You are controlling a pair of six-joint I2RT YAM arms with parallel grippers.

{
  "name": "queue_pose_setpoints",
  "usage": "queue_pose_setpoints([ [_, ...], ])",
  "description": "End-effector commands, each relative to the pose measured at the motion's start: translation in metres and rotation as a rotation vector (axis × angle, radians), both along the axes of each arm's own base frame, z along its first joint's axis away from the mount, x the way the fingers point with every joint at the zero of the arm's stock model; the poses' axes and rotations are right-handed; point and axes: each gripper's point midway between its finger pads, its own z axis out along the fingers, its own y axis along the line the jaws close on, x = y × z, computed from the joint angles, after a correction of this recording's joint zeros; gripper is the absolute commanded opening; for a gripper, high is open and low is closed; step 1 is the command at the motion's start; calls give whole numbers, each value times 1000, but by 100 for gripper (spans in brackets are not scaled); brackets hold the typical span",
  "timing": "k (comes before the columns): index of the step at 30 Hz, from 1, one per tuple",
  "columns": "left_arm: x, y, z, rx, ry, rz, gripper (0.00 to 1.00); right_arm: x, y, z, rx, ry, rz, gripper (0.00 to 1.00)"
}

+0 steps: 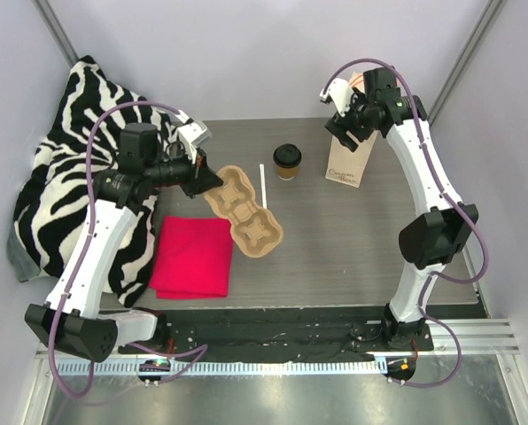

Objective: Pack the takeout coffee

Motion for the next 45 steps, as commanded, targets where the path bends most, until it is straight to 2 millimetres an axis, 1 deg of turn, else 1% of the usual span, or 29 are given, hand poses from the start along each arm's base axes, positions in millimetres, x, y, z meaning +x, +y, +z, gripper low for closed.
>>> queue_pose_setpoints([
  [1,-5,-2,18,-32,-62,-13,0,6,-6,4,-62,-40,35,74],
  [2,-5,-2,18,-31,-65,-11,0,5,-6,3,-63,-34,42,69],
  [3,-5,-2,18,-31,-66,-9,0,4,-6,2,-61,-29,45,56],
  [4,-6,-1,18,-30,-67,-7,0,3,-6,2,-62,-24,45,47],
  [5,-6,-1,18,-31,-68,-6,0,0,-7,0,-62,-10,39,29],
  [6,-6,-1,19,-36,-68,-1,0,-1,-8,1,-62,-5,30,19],
  [9,-5,-2,19,-44,-72,-2,0,-10,-7,6,-27,10,1,1],
  [11,-6,-3,19,-52,-65,-2,0,-17,-4,9,17,31,-27,1],
  [14,-4,-5,19,-61,-58,-2,0,-32,6,22,60,41,-38,1],
  [16,-3,-5,19,-62,-58,-2,0,-49,19,30,87,59,5,1],
  [17,-3,-5,20,-64,-58,-2,0,-60,21,29,85,81,17,1],
  [18,-2,-5,19,-65,-55,-1,0,-68,30,31,91,87,35,1],
  [19,-2,-6,20,-67,-55,-2,0,-76,33,32,89,100,43,1],
  [20,-2,-6,20,-70,-51,-3,0,-85,35,40,97,91,53,1],
  [26,-1,-7,21,-77,-47,-3,0,-130,61,59,146,117,120,1],
  [29,-1,-7,21,-77,-47,-4,0,-154,70,54,151,176,164,1],
  [31,-2,-7,21,-75,-44,-3,0,-168,74,56,162,186,180,1],
  [32,-2,-7,20,-74,-41,-3,0,-176,80,49,167,217,184,1],
  [33,-2,-7,19,-74,-40,-3,0,-183,82,50,176,225,196,4],
  [34,-2,-7,19,-75,-40,-3,0,-187,84,49,180,235,203,9],
  [35,-3,-7,19,-76,-38,-5,0,-192,88,48,189,246,212,24],
  [37,-1,-8,17,-77,-27,-6,0,-198,94,53,220,252,241,42],
  [38,-1,-8,18,-79,-29,-8,0,-198,96,62,239,237,249,58],
  [40,-1,-8,17,-79,-25,-7,0,-202,101,71,263,236,282,68],
  [41,-2,-8,18,-80,-26,-8,0,-203,103,88,280,193,302,76],
  [42,-2,-8,16,-79,-21,-6,0,-203,104,96,285,168,320,79],
  [43,-3,-8,17,-79,-23,-8,0,-202,106,104,295,141,337,80],
  [44,-3,-8,16,-77,-19,-7,0,-201,107,118,309,94,353,82],
  [45,-4,-8,15,-77,-18,-7,0,-200,108,124,312,64,363,82],
])
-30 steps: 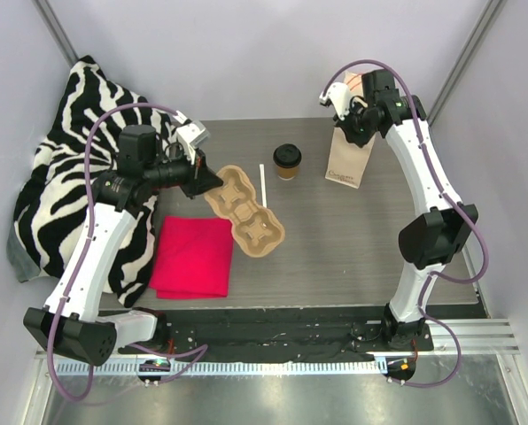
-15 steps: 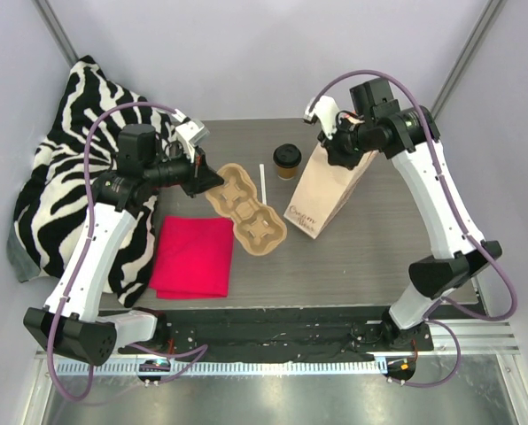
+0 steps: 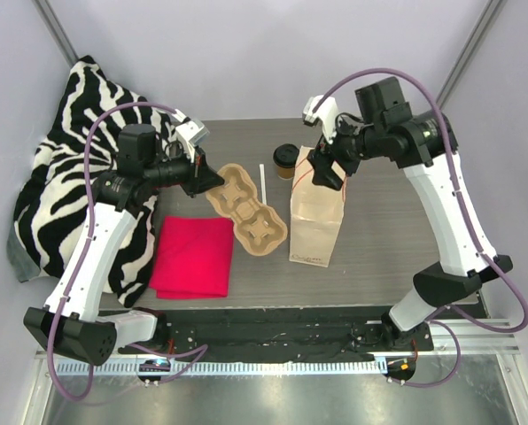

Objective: Pack the takeout coffee

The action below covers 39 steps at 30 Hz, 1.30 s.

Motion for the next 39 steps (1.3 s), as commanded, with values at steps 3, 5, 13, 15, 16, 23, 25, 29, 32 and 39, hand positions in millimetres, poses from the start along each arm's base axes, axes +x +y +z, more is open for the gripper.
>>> queue_pose_setpoints([
  [3,-3,-4,8,-26,-25,-21,0,3,0,63,85,-242,24,83],
  [5,-5,-4,9,-29,-28,-27,0,20,-7,70,67,-320,-30,83],
  [13,-10,-4,9,-24,-19,-37,0,85,-33,61,13,-383,-119,81],
  [15,-13,-3,10,-24,-23,-41,0,94,-37,48,-11,-352,-84,81],
  [16,-13,-3,10,-23,-20,-40,0,95,-36,42,-17,-338,-67,81],
  [23,-23,-1,10,-18,-16,-47,0,98,-28,-19,-79,-184,59,77],
  [25,-26,0,12,-16,-19,-48,0,103,-28,-34,-100,-155,71,75],
  [29,-31,0,16,-24,-32,-56,0,112,-26,-55,-125,-119,89,69],
  [32,-37,1,25,-25,-58,-69,0,120,-24,-69,-139,-90,97,59],
  [39,-51,4,73,-15,-203,-92,0,118,-23,-55,-118,-83,71,1],
])
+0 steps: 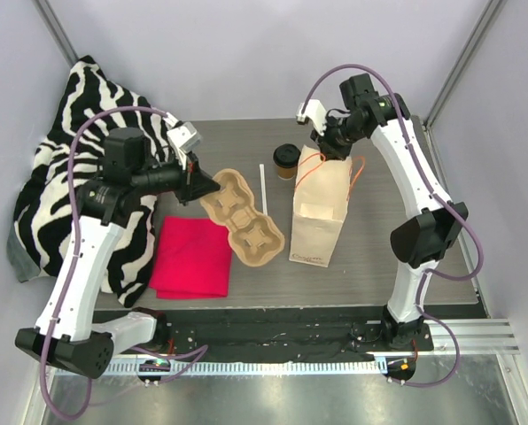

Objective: Pack the takeout coffee

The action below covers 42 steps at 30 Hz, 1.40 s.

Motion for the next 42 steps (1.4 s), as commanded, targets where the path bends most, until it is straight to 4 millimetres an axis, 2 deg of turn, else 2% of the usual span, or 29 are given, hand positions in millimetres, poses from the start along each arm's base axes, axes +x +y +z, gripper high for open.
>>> queue_pose_setpoints([
  [1,-20,0,69,-15,-228,-52,0,-5,5,45,69,-77,-21,1],
  [3,-22,-3,80,18,-285,-59,0,-9,5,63,96,-116,-44,1],
  [4,-26,-3,99,17,-348,-59,0,-12,5,68,110,-112,-61,1],
  [5,-26,-8,104,35,-376,-61,0,-17,7,70,115,-112,-59,1],
  [7,-32,-13,128,55,-482,-77,0,-28,7,73,107,-113,-66,1],
  [8,-33,-21,127,85,-492,-91,0,-32,13,74,108,-115,-68,1],
  [10,-34,-29,134,122,-553,-108,0,-38,10,68,75,-117,-96,1],
  [11,-46,-40,144,108,-595,-150,0,-41,18,66,72,-111,-101,1],
  [13,-45,-50,145,171,-673,-168,0,-44,19,62,40,-107,-124,1],
  [14,-63,-68,146,172,-711,-242,0,-46,19,60,30,-99,-133,1],
  [15,-59,-71,144,226,-750,-220,0,-49,24,61,37,-91,-135,1],
  [17,-72,-88,144,265,-842,-292,0,-50,24,63,32,-93,-153,1],
  [19,-68,-96,148,304,-908,-266,0,-52,25,62,26,-88,-161,1],
  [21,-77,-112,144,367,-1026,-325,0,-53,27,61,19,-83,-170,1],
  [23,-86,-121,154,397,-1165,-327,0,-52,26,61,10,-79,-182,1],
  [24,-88,-128,143,430,-1195,-347,0,-53,27,60,10,-74,-186,1],
  [25,-93,-132,151,416,-1240,-325,0,-54,28,60,9,-73,-185,1],
  [27,-95,-137,152,435,-1291,-331,0,-54,28,62,7,-78,-186,1],
  [30,-91,-142,165,425,-1318,-292,0,-56,30,63,7,-82,-177,1],
  [31,-90,-141,171,425,-1328,-274,0,-57,30,63,4,-85,-170,1],
  [36,-82,-138,177,476,-1405,-229,0,-63,34,68,15,-107,-129,1],
  [42,-69,-135,166,554,-1405,-210,0,-69,45,76,33,-123,-91,1],
])
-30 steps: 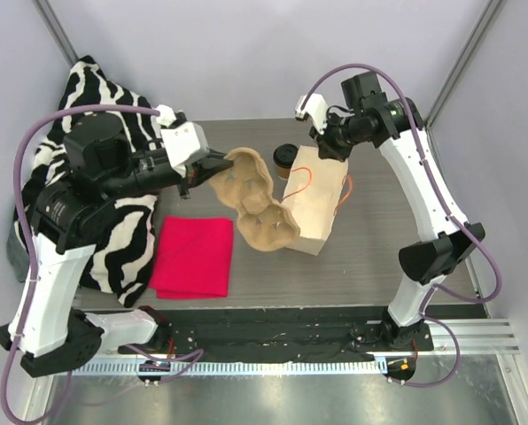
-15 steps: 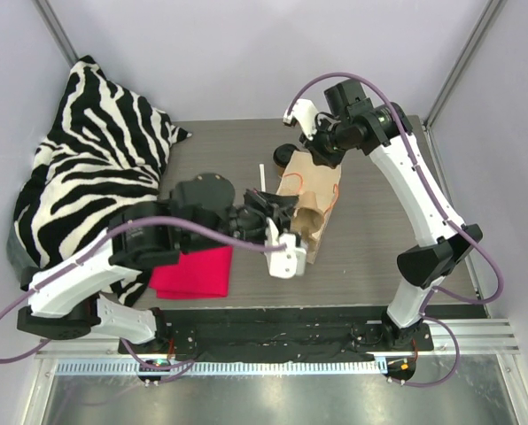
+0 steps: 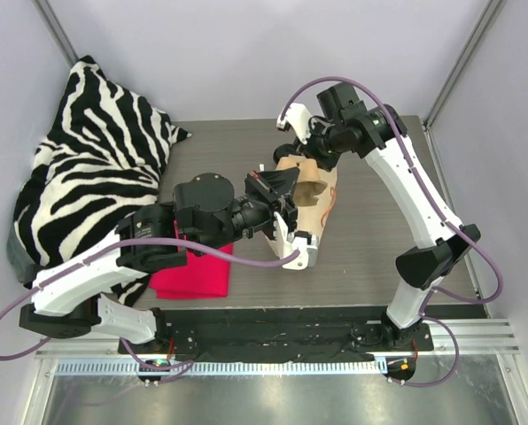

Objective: Pack the takeout coffee

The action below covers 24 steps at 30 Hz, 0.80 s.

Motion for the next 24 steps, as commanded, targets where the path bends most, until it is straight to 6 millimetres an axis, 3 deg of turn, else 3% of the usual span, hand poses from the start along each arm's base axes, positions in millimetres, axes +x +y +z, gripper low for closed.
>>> queue_pose_setpoints([
  [1,14,13,18,-30,-87,77,0,-10,9,31,54,-70,37,1],
  [17,0,-5,-34,10,57,-18,0,-38,34,47,135,-41,102,1],
  [24,4,-4,-65,26,157,11,0,-53,40,53,170,-29,137,1],
])
